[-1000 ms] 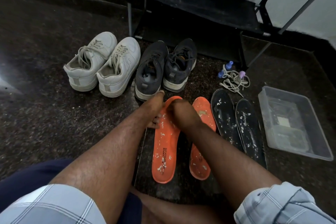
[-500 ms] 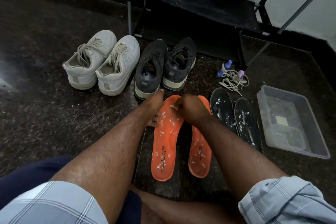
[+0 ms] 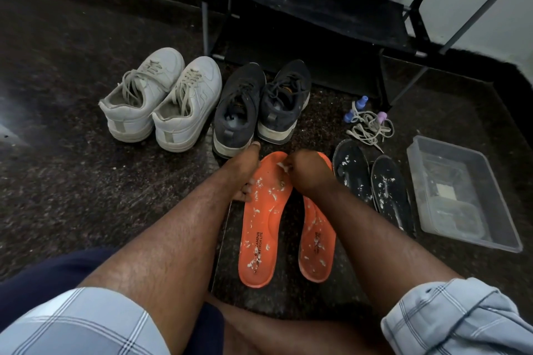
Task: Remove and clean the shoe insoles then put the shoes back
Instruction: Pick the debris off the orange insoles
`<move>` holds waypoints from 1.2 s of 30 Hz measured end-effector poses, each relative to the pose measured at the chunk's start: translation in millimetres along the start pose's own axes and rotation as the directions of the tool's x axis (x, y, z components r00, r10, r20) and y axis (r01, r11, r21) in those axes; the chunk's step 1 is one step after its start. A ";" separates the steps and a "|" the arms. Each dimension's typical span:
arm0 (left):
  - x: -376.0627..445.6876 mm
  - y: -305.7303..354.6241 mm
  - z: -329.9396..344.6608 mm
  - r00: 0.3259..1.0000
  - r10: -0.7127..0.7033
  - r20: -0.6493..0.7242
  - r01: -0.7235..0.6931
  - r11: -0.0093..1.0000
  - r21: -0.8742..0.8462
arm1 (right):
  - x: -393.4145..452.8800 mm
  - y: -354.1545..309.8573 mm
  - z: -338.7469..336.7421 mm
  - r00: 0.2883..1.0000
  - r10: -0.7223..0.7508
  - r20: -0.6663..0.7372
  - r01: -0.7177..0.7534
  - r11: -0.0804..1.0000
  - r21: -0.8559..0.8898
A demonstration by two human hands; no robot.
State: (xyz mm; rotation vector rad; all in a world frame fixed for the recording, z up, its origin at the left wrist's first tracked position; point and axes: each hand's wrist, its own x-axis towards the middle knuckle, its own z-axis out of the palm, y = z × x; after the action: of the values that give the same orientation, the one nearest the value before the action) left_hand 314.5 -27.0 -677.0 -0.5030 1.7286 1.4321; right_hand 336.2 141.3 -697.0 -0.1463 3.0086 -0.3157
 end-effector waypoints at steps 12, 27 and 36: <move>-3.0 -0.1 2.0 1.000 0.012 0.021 -0.012 1.000 0.005 | -9.2 -39.5 8.6 0.988 -0.155 0.003 0.153 0.977 0.151; -4.7 1.0 2.1 1.000 0.007 -0.002 -0.007 1.000 0.008 | -9.1 -49.2 10.4 0.951 -0.279 0.132 0.279 0.960 0.020; -5.9 2.0 1.6 1.000 0.007 -0.001 -0.007 1.000 0.018 | -10.5 -48.3 12.7 0.949 -0.296 0.110 0.300 0.954 -0.018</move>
State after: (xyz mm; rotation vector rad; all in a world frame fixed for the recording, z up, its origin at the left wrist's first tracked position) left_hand 317.0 -26.1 -671.2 -0.4890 1.7440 1.4206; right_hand 352.1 92.9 -698.0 -0.6058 2.8819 -0.2713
